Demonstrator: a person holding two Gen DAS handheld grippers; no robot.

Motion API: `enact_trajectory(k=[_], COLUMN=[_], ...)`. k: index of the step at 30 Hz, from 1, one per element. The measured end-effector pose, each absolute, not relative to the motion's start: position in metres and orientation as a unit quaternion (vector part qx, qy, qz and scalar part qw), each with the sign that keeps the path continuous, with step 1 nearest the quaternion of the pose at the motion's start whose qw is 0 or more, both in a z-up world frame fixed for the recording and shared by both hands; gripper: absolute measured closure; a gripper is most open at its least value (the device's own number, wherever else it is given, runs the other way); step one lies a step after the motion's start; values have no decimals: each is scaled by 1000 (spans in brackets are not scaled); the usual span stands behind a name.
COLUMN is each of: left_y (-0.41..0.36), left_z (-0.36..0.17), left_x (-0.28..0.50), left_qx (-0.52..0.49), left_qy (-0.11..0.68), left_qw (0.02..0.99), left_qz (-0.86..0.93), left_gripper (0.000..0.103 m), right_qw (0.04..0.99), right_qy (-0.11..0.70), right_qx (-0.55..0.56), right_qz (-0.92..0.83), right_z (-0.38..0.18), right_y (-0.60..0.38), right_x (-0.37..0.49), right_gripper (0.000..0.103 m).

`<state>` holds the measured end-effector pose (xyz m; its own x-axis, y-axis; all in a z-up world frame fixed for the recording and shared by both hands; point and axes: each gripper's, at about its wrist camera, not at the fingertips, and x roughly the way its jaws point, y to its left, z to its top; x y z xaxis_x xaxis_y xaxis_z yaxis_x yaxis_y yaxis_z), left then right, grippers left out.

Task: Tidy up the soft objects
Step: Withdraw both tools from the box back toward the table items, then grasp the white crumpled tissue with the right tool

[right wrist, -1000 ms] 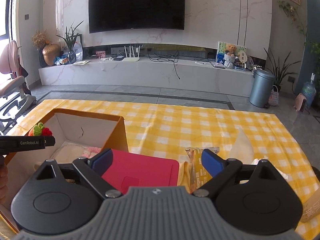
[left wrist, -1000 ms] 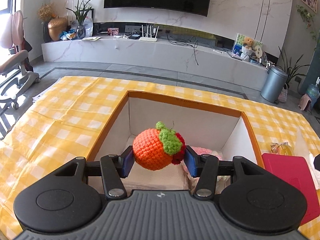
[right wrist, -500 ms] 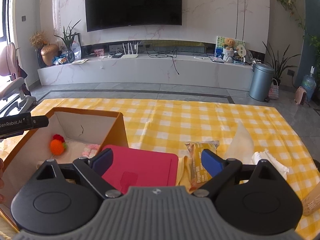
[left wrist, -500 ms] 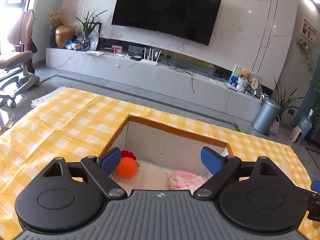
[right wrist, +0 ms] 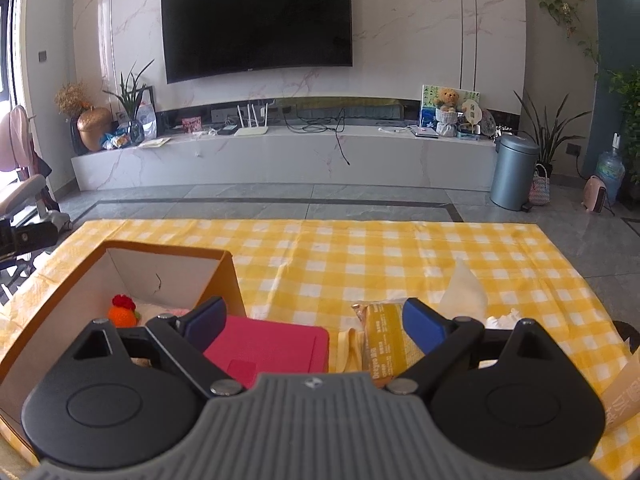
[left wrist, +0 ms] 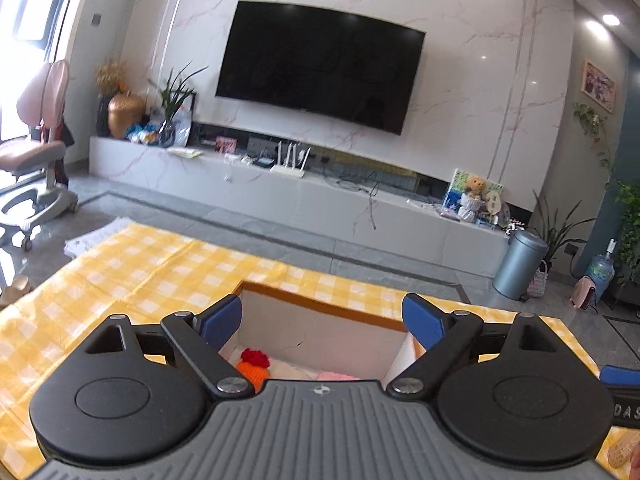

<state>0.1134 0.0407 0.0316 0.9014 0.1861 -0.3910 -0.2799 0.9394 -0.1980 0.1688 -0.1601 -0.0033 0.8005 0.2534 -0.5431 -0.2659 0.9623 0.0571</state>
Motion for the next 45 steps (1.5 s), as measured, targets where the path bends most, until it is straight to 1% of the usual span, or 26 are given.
enact_trajectory(k=[5,9,14,19,23,32,38,41,45], left_y=[23,8,-17,-54,-92,-165,-194,-207,-221], left_z=[42,49,49,41,30,-3,-39,-56,-75], left_x=[101,94,98,109,115,126,140,146,150], left_qx=[-127,-107,-89,-107,-69,5,50,75,108], left_qy=[163,149,165,212,221,251,282,289,274], left_qw=[971,977,980,971,971,964,953,950,952], left_qz=[120,113,70,-37,-65,-89,-94,-90,-81], left_gripper=[0,0,0,0,0,0,0,0,0], right_qw=[952,955,955,955,953,941,917,908,905], right_qy=[275,273,278,278,286,330,373,388,406], right_qx=[5,3,21,24,19,31,124,147,122], right_qz=[131,118,104,100,93,63,69,55,35], right_z=[8,12,16,21,19,-6,-35,-50,-75], right_y=[-175,-186,-206,-232,-256,-317,-362,-369,-364], right_x=[167,166,168,168,170,182,196,207,234], right_gripper=[10,10,10,10,8,7,7,7,7])
